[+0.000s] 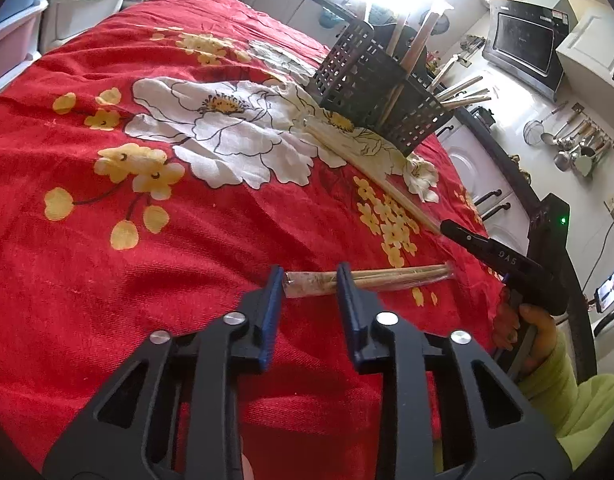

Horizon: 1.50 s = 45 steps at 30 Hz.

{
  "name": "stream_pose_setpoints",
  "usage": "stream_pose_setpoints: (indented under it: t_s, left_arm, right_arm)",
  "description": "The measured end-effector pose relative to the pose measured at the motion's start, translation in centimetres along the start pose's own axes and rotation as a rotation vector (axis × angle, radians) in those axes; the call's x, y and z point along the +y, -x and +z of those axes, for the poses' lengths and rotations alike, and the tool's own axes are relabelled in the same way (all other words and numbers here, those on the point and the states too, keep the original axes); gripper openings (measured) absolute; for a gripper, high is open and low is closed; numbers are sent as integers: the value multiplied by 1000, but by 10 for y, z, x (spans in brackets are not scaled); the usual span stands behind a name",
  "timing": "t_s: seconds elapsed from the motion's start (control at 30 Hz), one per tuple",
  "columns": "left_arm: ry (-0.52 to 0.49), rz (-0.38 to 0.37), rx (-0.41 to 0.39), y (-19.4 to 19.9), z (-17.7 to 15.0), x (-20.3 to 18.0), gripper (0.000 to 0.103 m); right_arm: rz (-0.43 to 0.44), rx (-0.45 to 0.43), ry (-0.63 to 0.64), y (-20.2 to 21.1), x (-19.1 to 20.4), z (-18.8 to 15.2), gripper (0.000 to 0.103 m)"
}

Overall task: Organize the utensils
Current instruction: 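Lift the left tool's chopstick above the caddy while the right tool carries its chopstick there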

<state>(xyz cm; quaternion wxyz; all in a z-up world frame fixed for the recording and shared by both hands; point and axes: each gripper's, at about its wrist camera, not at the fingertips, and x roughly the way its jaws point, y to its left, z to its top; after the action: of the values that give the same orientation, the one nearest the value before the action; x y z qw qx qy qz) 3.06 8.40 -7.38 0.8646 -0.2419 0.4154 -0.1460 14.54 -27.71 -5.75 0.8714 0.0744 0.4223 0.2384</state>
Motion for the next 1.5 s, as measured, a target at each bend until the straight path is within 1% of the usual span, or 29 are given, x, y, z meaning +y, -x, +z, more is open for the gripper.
stream_pose_setpoints:
  t_s: [0.13, 0.27, 0.4, 0.6, 0.83, 0.97, 1.2, 1.5]
  left_arm:
    - [9, -18, -5, 0, 2, -1, 13]
    - [-3, -31, -15, 2, 3, -6, 9]
    - [-30, -44, -51, 8, 13, -18, 6]
    - [-119, -64, -139, 24, 42, -48, 2]
    - [-234, -87, -240, 43, 74, -88, 1]
    - [-272, -99, -282, 49, 88, -104, 0]
    - [-323, -114, -334, 54, 107, -123, 0]
    - [-355, -135, -379, 60, 126, -141, 0]
  right_arm:
    - [0, -3, 2, 1, 1, 0, 2]
    - [3, -10, -1, 3, 3, 1, 2]
    - [11, -38, 3, 11, 5, 5, 1]
    - [24, -117, 52, 34, 17, 22, 1]
    - [49, -205, 116, 60, 34, 46, 1]
    - [51, -247, 158, 71, 45, 57, 1]
    - [56, -309, 206, 83, 59, 72, 1]
    - [42, -380, 252, 104, 70, 88, 1]
